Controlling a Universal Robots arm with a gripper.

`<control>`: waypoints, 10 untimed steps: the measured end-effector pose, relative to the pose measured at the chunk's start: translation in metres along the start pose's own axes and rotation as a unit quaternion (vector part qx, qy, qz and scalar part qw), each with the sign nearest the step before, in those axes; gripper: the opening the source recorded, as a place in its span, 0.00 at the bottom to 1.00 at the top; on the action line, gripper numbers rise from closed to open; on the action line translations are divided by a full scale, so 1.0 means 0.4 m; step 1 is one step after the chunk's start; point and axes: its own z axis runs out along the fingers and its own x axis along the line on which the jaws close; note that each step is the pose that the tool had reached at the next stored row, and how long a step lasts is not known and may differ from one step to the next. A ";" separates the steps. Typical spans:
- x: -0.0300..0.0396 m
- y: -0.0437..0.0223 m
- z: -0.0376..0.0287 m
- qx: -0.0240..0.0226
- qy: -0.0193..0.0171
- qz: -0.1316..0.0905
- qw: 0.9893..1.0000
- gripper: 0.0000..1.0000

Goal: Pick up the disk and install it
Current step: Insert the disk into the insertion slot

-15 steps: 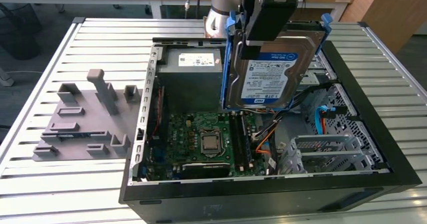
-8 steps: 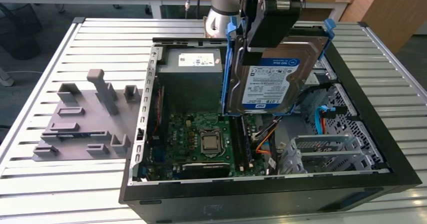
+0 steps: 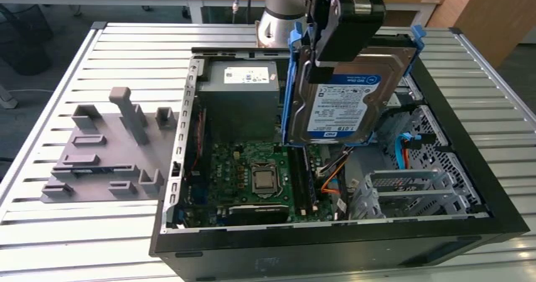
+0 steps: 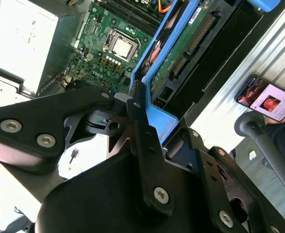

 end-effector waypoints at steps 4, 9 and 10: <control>0.000 -0.003 0.000 0.000 0.000 0.000 1.000 0.36; 0.004 -0.005 0.000 0.000 -0.001 0.000 1.000 0.36; 0.009 -0.005 0.001 0.000 -0.001 0.000 1.000 0.36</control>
